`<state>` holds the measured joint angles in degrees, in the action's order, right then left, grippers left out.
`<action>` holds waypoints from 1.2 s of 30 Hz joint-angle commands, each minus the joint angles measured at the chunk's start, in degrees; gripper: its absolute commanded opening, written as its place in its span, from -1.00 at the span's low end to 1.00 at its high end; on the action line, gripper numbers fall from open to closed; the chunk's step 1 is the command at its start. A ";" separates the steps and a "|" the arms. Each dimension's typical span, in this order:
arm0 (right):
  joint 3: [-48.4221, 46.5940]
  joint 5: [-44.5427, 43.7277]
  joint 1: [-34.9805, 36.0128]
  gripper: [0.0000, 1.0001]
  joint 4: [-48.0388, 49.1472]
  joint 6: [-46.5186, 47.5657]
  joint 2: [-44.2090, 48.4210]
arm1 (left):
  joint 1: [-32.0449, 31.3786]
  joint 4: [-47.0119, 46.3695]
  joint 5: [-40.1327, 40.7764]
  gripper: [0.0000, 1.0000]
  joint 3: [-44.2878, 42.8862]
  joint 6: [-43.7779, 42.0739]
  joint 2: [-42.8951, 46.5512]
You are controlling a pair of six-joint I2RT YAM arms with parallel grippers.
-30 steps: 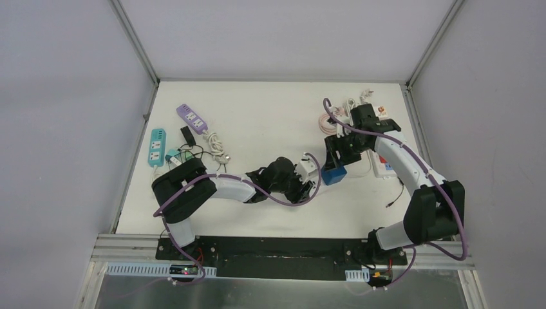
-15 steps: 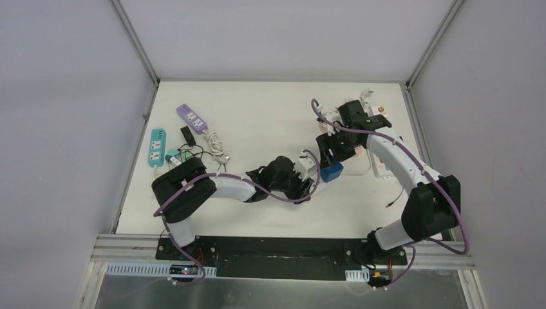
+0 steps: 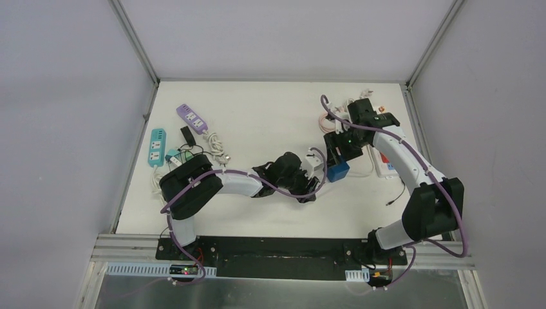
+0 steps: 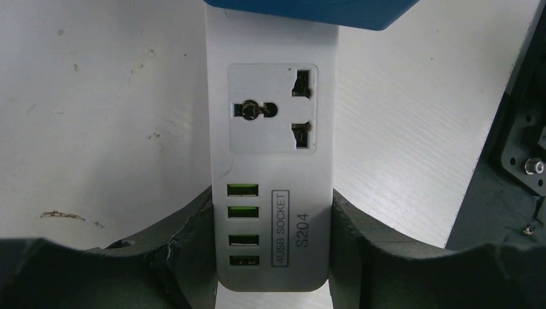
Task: Pull the plug off the socket
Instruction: Remove the plug from the socket.
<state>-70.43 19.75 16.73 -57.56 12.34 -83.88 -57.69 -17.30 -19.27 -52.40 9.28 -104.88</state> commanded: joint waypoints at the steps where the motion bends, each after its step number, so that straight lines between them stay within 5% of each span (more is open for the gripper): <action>1: -6.39 9.47 5.35 -1.00 -1.36 -1.96 -1.07 | 0.05 7.21 -0.91 -1.00 -0.37 -0.91 -3.21; 7: -5.03 7.04 8.32 -1.00 -1.04 -0.86 -2.34 | 0.16 7.91 -0.31 -1.00 0.03 -0.07 -2.82; 20: -0.98 8.06 -4.19 -1.00 -1.38 -0.53 3.26 | 1.61 10.91 -2.44 -1.00 -2.72 -2.50 -3.84; 30: -6.89 8.74 8.04 -1.00 -1.74 -2.50 -2.22 | 1.73 12.39 -2.97 -1.00 -4.60 -2.94 -4.57; 36: -5.89 6.65 6.45 -1.00 -0.85 -2.09 -3.06 | 1.71 10.22 -1.29 -1.00 -1.96 -1.34 -2.88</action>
<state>-75.64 17.28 21.47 -59.09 12.49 -87.46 -55.22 -9.30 -22.63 -56.69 6.94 -106.43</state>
